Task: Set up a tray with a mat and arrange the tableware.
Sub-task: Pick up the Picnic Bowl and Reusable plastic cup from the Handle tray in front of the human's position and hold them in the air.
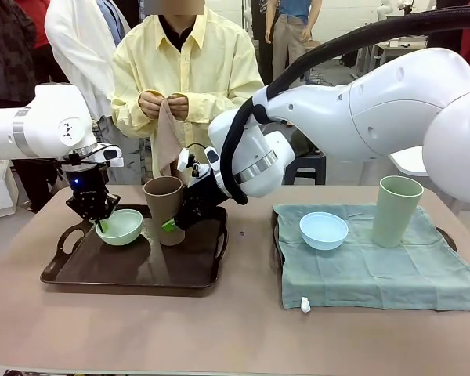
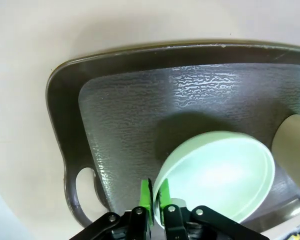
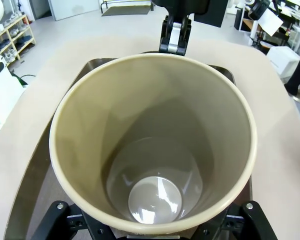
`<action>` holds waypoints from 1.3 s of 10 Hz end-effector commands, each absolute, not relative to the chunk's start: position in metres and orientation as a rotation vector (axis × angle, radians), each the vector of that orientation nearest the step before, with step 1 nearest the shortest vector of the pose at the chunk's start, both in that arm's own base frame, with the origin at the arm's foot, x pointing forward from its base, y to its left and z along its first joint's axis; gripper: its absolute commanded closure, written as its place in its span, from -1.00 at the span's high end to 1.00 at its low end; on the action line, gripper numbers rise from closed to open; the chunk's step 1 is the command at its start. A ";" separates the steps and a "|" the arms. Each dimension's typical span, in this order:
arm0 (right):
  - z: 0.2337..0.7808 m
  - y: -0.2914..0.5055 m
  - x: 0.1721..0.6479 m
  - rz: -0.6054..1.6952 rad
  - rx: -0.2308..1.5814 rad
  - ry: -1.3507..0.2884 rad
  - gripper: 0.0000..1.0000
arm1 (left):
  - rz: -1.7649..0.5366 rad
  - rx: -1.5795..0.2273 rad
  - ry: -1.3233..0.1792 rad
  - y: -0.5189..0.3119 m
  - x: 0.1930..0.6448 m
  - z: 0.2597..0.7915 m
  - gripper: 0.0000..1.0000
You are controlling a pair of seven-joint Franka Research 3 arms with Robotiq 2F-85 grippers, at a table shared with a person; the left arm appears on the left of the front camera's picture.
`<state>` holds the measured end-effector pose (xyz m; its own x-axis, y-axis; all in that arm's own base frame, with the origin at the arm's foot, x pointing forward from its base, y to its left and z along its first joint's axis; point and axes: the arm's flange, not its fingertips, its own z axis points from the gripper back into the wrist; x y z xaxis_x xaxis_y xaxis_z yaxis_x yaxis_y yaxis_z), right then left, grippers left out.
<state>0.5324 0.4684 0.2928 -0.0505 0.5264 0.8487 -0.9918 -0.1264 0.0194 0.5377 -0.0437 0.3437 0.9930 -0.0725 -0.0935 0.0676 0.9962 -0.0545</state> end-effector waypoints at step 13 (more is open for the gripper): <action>0.526 0.396 0.440 1.525 0.678 -0.949 -1.00 | -0.025 -0.023 -0.130 -0.002 0.422 0.594 -1.00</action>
